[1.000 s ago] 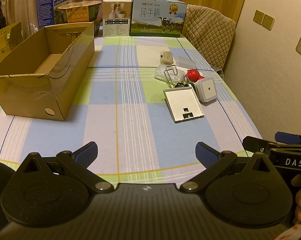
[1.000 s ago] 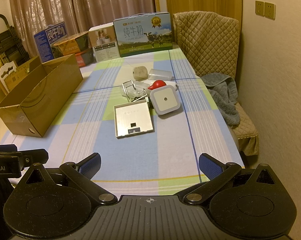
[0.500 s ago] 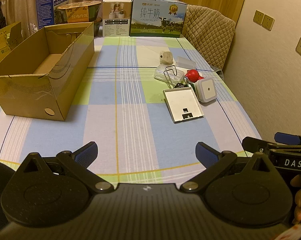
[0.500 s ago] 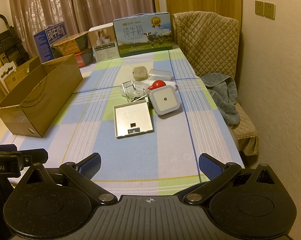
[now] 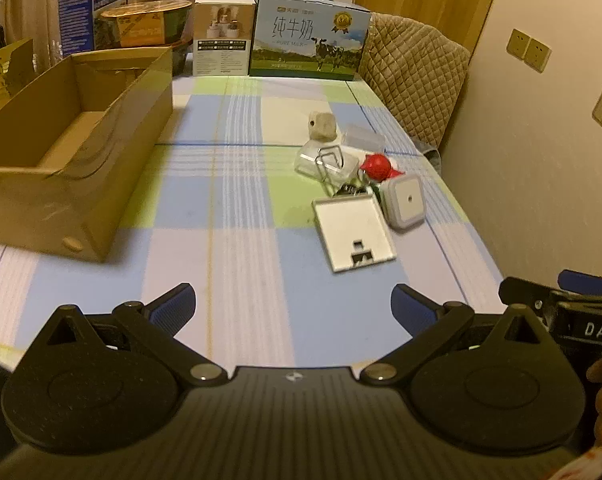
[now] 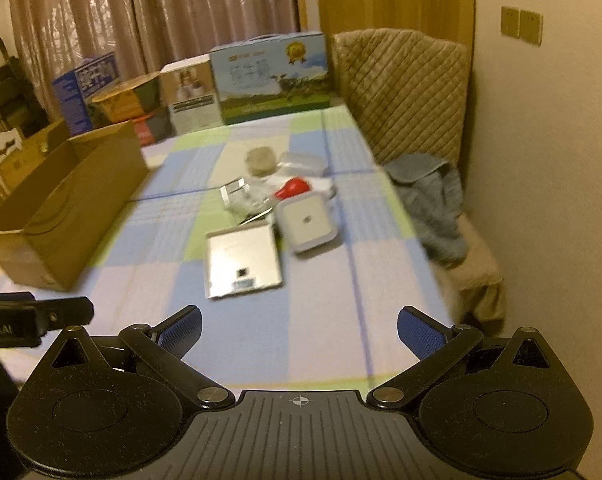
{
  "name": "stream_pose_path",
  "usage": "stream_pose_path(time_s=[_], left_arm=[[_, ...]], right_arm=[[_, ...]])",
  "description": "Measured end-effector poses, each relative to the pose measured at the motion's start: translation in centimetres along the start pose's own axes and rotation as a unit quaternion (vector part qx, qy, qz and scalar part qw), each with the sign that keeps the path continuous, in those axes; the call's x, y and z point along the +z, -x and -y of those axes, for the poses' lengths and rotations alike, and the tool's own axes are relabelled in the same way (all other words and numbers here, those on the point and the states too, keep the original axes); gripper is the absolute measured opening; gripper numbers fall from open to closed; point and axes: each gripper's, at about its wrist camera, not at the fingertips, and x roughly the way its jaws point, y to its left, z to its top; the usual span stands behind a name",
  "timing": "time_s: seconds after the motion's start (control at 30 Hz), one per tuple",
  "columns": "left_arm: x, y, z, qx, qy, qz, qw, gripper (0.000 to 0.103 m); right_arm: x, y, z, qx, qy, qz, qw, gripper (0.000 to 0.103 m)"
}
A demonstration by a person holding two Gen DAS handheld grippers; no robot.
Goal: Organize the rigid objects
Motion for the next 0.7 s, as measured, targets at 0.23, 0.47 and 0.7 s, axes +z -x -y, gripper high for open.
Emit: stream_pose_path(time_s=[0.23,0.47,0.7], left_arm=[[2.6,-5.2,2.0,-0.003,0.014,-0.006,0.9999,0.102],[3.5,-11.3,4.0,0.003,0.013,-0.017,0.9998,0.102],[3.3,-16.3,6.3,-0.002,0.007,-0.02,0.9998,0.102]], right_arm=[[2.2,-2.5,2.7,-0.018,0.008,0.019,1.0,0.101],[3.9,-6.0,5.6,0.001,-0.016,0.013,1.0,0.101],[6.0,-7.6,6.7,-0.005,-0.007,0.029,1.0,0.087]])
